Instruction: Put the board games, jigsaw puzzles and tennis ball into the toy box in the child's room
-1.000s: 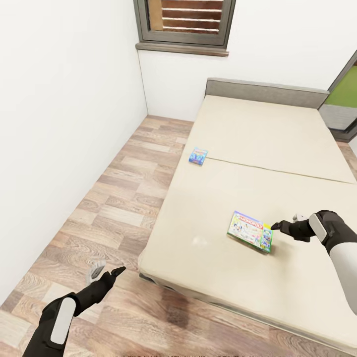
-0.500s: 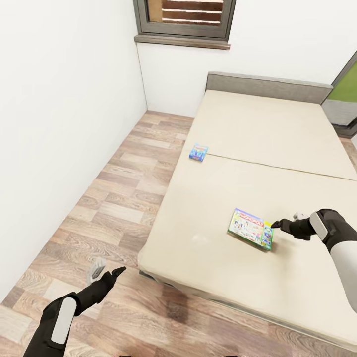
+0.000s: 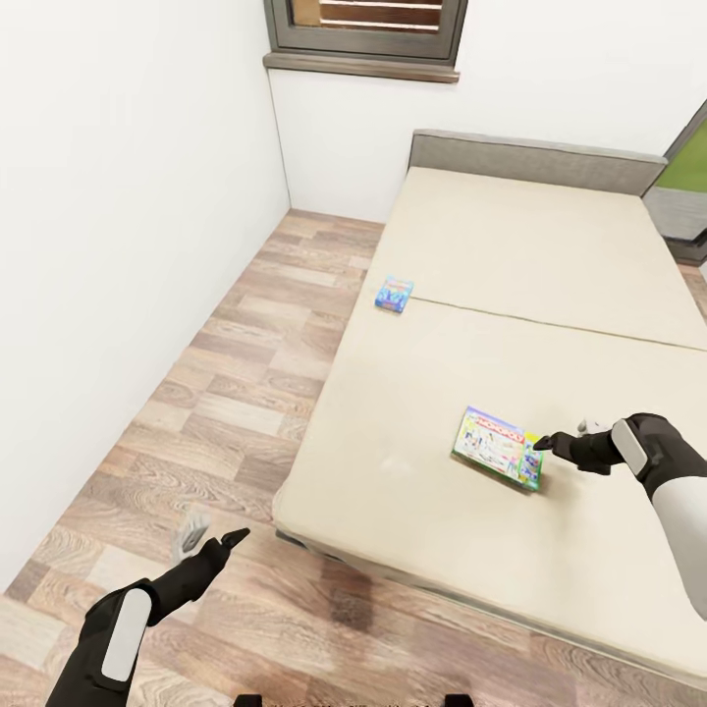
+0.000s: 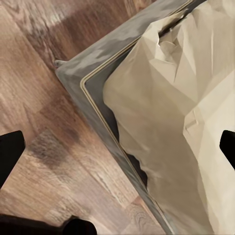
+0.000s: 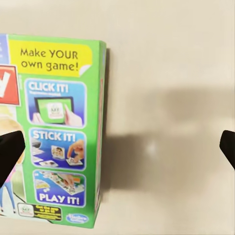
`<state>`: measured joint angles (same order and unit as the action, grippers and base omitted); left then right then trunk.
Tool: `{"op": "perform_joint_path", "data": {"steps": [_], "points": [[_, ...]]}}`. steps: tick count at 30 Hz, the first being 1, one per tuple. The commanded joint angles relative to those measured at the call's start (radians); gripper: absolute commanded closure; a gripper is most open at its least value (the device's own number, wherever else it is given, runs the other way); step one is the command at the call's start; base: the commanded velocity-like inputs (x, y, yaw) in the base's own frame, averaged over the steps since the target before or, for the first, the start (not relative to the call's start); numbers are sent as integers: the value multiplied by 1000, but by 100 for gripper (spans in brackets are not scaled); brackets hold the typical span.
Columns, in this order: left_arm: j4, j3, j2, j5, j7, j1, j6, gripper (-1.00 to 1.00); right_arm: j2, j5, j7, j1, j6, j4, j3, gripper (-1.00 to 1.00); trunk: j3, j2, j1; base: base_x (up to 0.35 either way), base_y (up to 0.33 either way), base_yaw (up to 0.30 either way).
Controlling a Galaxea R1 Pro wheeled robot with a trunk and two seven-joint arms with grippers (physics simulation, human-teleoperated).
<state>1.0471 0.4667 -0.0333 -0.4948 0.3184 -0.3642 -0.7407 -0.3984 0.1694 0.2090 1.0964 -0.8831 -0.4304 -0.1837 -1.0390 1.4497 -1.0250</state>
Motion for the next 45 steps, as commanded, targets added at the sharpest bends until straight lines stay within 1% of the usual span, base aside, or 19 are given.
{"op": "perform_joint_path", "data": {"steps": [1,21,33,39,45], "points": [[1,4,-1,-1,3,-1,-8,-100,0,0,3,0,-5,-1,-4,-100,-2,0,0,0,0,0],[1,4,-2,-1,2,-1,-8,-100,3,4,6,-1,-5,-6,-5,-100,-35,0,0,0,0,0],[1,4,-1,-1,2,-1,-8,-100,-1,9,6,-1,-5,-8,-5,-100,-53,0,0,0,0,0],[1,4,-1,-1,2,-1,-8,-100,-4,30,7,-2,-3,-9,-5,-100,-56,0,0,0,0,0],[1,4,-1,-1,2,-1,-7,-100,-7,64,8,-5,1,-10,-5,-100,-58,0,0,0,0,0]]}}
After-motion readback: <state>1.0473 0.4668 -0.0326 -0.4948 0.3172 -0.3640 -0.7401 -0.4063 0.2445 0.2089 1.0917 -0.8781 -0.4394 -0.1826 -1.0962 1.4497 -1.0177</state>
